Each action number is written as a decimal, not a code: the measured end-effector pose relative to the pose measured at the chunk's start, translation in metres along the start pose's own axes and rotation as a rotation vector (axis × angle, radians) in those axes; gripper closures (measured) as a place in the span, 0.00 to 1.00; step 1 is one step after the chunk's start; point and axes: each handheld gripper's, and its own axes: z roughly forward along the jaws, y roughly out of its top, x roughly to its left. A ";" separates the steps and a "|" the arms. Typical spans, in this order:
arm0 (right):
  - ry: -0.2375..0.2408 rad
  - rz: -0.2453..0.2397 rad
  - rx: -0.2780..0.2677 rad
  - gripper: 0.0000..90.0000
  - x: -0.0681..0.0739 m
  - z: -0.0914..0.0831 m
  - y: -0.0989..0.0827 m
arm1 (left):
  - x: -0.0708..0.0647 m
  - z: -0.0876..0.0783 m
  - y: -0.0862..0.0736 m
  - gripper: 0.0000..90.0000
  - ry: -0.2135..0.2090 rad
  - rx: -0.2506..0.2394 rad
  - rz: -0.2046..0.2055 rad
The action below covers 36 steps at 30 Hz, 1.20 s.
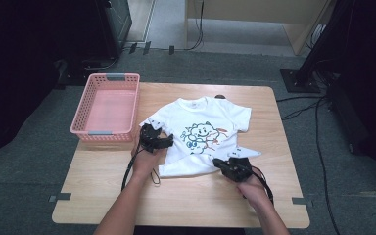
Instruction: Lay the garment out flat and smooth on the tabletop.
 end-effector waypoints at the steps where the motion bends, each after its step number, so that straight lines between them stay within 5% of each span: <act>1: 0.006 -0.012 -0.001 0.99 0.002 -0.005 -0.006 | 0.000 0.000 0.000 0.22 0.000 -0.001 -0.001; 10: 0.034 -0.077 0.070 0.99 0.013 -0.035 -0.048 | 0.000 0.000 0.000 0.22 0.002 0.000 -0.001; 16: -0.004 -0.131 0.138 0.92 0.000 -0.047 -0.067 | 0.000 0.000 0.000 0.22 0.002 -0.001 -0.002; 18: 0.009 -0.107 0.134 0.85 -0.008 -0.054 -0.069 | 0.000 0.000 0.000 0.22 0.000 0.000 -0.003; 23: 0.030 -0.017 0.022 0.78 -0.012 -0.064 -0.049 | 0.000 0.000 0.000 0.22 0.001 -0.001 -0.002; 29: -0.083 0.017 0.007 0.66 -0.004 -0.029 -0.018 | 0.000 0.000 0.000 0.22 0.003 -0.001 0.001; 33: -0.232 0.062 0.019 0.63 -0.019 -0.003 -0.002 | 0.000 0.000 0.000 0.22 0.002 -0.001 0.000; 36: -0.300 0.127 0.046 0.64 -0.038 0.018 0.004 | 0.000 0.000 0.000 0.22 0.002 -0.002 0.000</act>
